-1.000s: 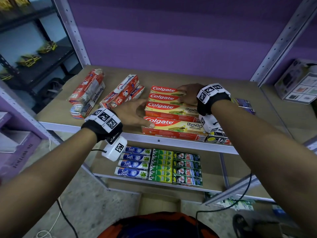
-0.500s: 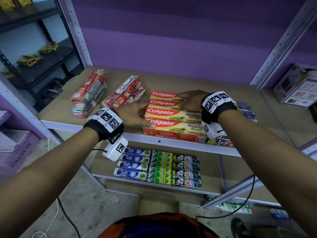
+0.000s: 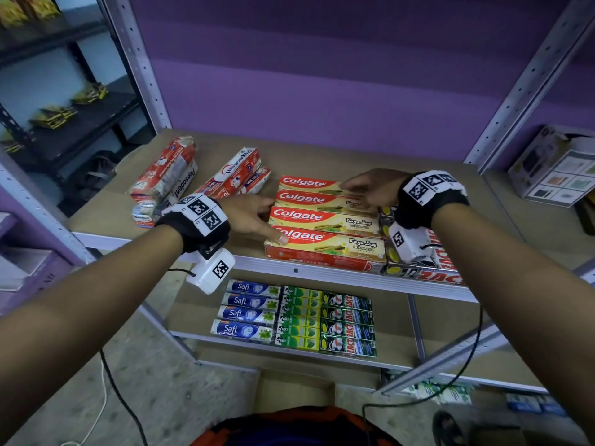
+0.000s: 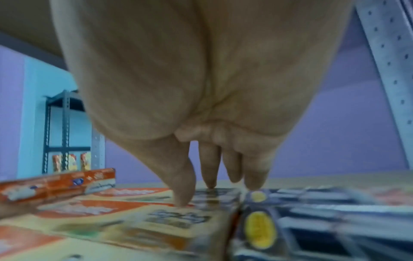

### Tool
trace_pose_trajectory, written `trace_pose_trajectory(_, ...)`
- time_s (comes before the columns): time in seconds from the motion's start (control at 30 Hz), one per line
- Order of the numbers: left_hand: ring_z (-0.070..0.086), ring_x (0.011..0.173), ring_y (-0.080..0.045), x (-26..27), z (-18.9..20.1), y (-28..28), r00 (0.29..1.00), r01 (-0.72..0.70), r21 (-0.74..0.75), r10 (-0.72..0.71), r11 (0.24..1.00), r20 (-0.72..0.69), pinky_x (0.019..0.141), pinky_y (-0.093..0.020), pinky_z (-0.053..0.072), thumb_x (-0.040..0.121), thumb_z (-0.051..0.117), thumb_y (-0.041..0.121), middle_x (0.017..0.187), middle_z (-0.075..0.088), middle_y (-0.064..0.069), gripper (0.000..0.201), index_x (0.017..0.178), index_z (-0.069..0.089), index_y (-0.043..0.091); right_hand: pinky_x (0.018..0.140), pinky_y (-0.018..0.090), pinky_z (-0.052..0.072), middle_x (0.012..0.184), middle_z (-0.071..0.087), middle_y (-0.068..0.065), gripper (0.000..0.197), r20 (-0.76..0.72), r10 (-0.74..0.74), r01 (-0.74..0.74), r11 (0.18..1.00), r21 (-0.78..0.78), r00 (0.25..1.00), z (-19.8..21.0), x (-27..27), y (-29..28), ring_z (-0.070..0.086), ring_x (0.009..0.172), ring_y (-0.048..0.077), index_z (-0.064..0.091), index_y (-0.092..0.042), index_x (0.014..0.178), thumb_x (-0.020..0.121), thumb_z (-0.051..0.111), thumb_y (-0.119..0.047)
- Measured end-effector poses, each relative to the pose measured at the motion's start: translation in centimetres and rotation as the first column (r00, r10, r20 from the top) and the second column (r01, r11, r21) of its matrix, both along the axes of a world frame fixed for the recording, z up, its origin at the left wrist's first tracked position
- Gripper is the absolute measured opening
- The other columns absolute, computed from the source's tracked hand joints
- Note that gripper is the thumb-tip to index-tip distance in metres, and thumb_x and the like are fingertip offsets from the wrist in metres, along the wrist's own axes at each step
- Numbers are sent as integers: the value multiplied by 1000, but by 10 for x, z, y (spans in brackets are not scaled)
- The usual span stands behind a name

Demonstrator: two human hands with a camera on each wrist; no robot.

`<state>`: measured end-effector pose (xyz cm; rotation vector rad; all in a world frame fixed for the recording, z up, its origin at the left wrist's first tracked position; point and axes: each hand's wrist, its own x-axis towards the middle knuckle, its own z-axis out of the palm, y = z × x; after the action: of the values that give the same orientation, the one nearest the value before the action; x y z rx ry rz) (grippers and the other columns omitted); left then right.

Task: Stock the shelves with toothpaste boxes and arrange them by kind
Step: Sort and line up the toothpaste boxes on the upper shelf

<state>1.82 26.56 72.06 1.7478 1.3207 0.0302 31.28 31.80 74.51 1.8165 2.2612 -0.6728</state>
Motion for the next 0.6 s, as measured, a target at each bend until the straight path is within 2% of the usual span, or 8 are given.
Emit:
trace_pose_trajectory(0.1, 53, 122, -5, 6, 4, 5, 1000, 5, -36, -5, 999, 5, 114, -42, 32, 66, 87, 43, 132, 58, 17, 83, 136, 44, 38, 111, 36, 34, 151, 44, -8, 59, 60, -11, 10, 1000, 14, 998, -1, 22, 1, 43, 136, 18, 42, -41, 146, 94, 59, -21)
trace_pose_trajectory(0.2, 52, 125, -9, 14, 9, 10, 999, 35, -71, -35, 997, -4, 112, -40, 34, 65, 89, 38, 134, 59, 15, 92, 142, 38, 38, 108, 31, 30, 151, 44, -7, 64, 33, -17, 17, 1000, 3, 999, -7, 34, 0, 42, 136, 17, 37, -42, 148, 92, 66, -32)
trace_pose_trajectory(0.37, 53, 126, -13, 17, 7, 14, 1000, 13, -82, -14, 997, -8, 113, -48, 34, 60, 92, 37, 133, 60, 12, 101, 144, 35, 38, 113, 34, 23, 157, 34, -10, 66, 19, -13, 13, 1000, -8, 1000, -8, 37, -1, 33, 143, 18, 35, -46, 148, 91, 68, -39)
trace_pose_trajectory(0.6, 50, 130, -15, 17, 4, 19, 999, 33, -63, -32, 997, 12, 114, -50, 33, 56, 94, 39, 138, 56, 11, 113, 147, 26, 37, 108, 34, 29, 155, 39, -8, 66, 33, -25, 25, 1000, 9, 999, -8, 39, -1, 37, 140, 20, 37, -49, 146, 89, 68, -44)
